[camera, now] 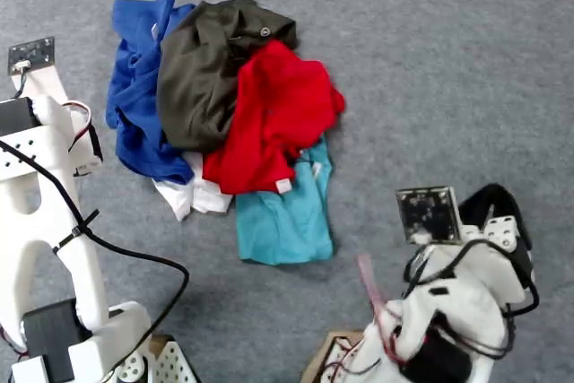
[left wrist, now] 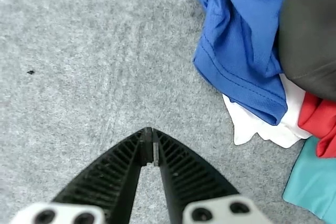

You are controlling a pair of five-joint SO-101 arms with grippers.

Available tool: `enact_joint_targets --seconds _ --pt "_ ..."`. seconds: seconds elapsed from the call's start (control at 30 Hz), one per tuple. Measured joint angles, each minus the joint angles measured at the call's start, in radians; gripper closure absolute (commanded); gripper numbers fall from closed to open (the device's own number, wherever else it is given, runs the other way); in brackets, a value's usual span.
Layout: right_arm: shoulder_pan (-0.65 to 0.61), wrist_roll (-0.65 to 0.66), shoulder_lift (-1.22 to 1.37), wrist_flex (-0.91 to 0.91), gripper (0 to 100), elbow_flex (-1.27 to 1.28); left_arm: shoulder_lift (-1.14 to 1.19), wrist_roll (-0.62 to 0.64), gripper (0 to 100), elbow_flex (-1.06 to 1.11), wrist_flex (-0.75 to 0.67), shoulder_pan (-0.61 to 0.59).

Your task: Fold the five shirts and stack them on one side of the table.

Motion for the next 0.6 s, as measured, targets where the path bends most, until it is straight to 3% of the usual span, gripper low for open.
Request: enact_joint_targets --seconds 0.13,0.3,0.43,0.6 --pt "-0.046 -0.08 0.224 0.038 99.3 -0.199 0.0 0.0 98 0.0 0.0 0.0" --pt "-0.146 -0.212 0.669 0.247 99.3 -0.594 0.0 0.0 98 0.0 0.0 0.0" --pt "-0.292 -0.328 0.996 0.439 99.3 -0.953 0.0 0.0 98 -0.002 0.015 0.0" --pt "-0.512 -0.428 1.269 0.542 99.3 -1.272 0.0 0.0 98 -0.051 0.075 0.0"
